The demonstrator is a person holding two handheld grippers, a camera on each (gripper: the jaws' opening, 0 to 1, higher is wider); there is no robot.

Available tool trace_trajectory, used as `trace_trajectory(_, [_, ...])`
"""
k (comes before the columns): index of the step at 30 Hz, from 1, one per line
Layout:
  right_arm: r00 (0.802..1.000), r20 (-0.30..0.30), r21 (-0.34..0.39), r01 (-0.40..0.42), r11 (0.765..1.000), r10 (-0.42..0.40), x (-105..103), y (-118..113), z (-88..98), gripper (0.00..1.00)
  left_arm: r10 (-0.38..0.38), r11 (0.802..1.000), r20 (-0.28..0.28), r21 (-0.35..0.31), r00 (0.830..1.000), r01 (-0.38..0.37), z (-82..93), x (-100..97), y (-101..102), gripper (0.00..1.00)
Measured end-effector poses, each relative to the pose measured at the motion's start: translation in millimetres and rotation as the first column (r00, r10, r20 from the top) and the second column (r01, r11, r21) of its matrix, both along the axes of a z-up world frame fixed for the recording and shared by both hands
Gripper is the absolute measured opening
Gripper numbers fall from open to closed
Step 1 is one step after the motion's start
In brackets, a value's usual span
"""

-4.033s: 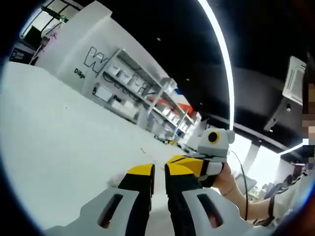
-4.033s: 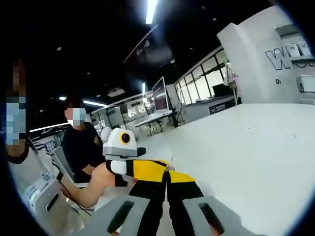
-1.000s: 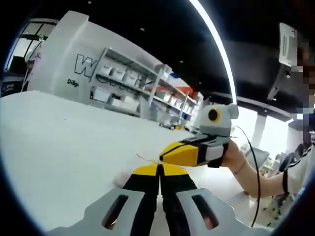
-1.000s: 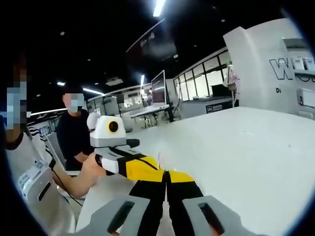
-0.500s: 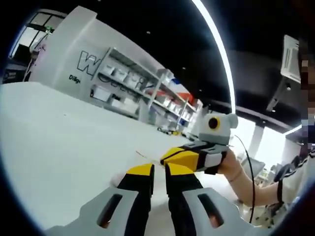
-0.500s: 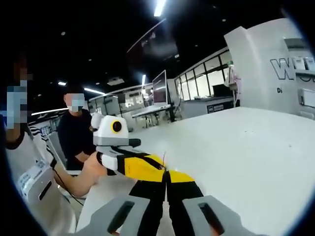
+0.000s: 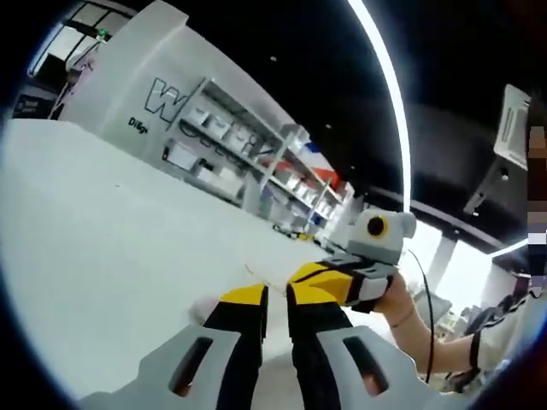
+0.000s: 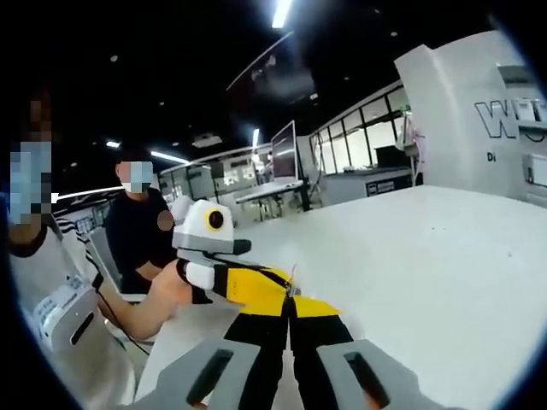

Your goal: Open the resealable bag by pulling the two sides of the seal apart until the entire bag opening is separated and visibly accessible.

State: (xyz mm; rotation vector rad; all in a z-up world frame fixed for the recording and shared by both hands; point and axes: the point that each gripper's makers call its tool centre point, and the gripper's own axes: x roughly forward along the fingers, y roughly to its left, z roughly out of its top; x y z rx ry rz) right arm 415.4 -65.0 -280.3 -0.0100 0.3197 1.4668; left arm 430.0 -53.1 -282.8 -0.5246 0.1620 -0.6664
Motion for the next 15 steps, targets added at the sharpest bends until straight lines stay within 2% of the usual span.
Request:
trace_trajectory(2, [1.0, 0.001, 0.002, 0.002, 1.0, -0.002, 0.7, -0.3, 0.8, 0.0, -0.009, 1.0, 0.001, -0.002, 1.0, 0.009, 0.2, -0.6, -1.1, 0.05])
trace_trajectory(15, [1.0, 0.003, -0.003, -0.001, 1.0, 0.001, 0.4, -0.9, 0.3, 0.0, -0.02, 1.0, 0.009, 0.014, 1.0, 0.02, 0.2, -1.8, -3.5, 0.02])
